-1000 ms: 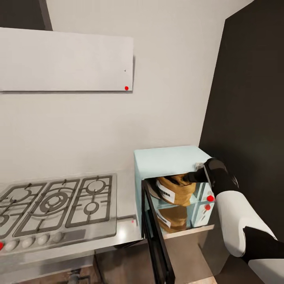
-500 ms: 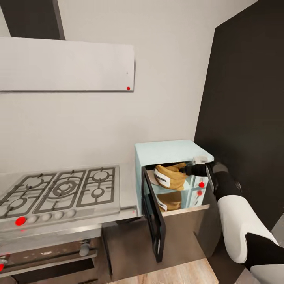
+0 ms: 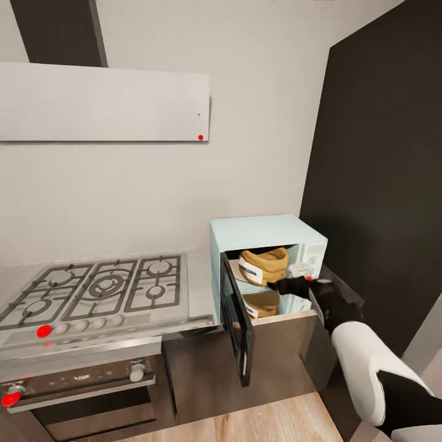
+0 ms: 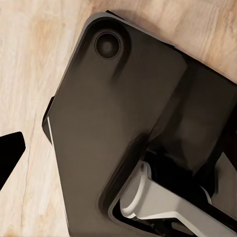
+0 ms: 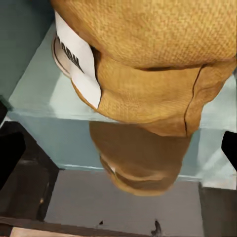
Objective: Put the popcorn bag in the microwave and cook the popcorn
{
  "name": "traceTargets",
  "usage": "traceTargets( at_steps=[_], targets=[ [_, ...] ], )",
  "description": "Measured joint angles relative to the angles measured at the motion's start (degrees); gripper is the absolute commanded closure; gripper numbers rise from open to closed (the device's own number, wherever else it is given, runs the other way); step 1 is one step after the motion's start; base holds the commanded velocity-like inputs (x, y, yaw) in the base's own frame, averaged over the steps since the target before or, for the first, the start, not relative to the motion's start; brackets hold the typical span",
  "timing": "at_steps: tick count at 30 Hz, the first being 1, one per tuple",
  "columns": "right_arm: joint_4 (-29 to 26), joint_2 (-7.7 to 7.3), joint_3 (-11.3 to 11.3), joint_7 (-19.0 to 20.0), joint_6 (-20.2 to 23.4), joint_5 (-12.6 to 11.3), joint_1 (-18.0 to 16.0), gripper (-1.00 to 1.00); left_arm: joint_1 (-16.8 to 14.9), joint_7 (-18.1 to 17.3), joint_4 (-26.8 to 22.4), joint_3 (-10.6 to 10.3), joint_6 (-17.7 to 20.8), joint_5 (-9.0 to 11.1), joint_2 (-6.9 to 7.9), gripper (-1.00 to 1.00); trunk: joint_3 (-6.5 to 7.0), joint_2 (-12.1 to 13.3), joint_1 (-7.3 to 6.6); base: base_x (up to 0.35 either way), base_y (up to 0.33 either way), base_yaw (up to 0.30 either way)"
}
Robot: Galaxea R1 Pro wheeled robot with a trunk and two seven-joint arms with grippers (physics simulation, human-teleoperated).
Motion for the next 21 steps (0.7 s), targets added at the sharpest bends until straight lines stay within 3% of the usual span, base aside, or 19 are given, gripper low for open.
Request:
traceTargets(
  at_steps=[1,4,8,11,15,18,21],
  targets=[
    [1.45,0.06,-0.18,-1.35,-3.28,-4.43,0.02,-1.00,0.00,0.00,0.00,0.00,0.00,0.00,0.03,-1.00,0.00,0.01,0.00,0.000,0.000,0.000],
    [3.17,0.04,-0.22,-2.58,-7.09,-6.26,0.03,-1.00,0.00,0.00,-0.02,0.01,0.00,0.00,0.03,-1.00,0.00,0.01,0.00,0.000,0.000,0.000],
    [9.41,0.01,-0.20,-2.95,-17.81,-8.33,0.03,-1.00,0.00,0.00,-0.03,0.02,-0.06,0.00,0.03,-1.00,0.00,0.01,0.00,0.000,0.000,0.000],
    [11.58,-0.10,-0.21,-3.71,-20.37,-10.90,0.03,-1.00,0.00,0.00,-0.06,0.03,-0.08,-0.04,0.04,-1.00,0.00,0.01,0.00,0.000,0.000,0.000],
    [13.34,-0.19,-0.36,-4.09,-23.60,-11.88,0.04,-1.00,0.00,0.00,-0.09,0.03,-0.03,0.00,0.04,-1.00,0.00,0.00,0.00,0.000,0.000,0.000],
    [14.70,-0.28,-2.50,-4.91,-25.59,-11.89,0.04,-1.00,0.00,-0.05,-0.09,-0.08,0.13,0.07,0.09,-1.00,0.00,-0.01,-0.01,0.111,0.000,0.000],
    [14.88,-0.33,-3.08,-5.05,-25.89,-11.89,0.04,-1.00,0.00,-0.07,-0.09,-0.14,0.24,0.08,0.12,-1.00,0.00,0.00,-0.03,0.281,0.000,0.000]
  ],
)
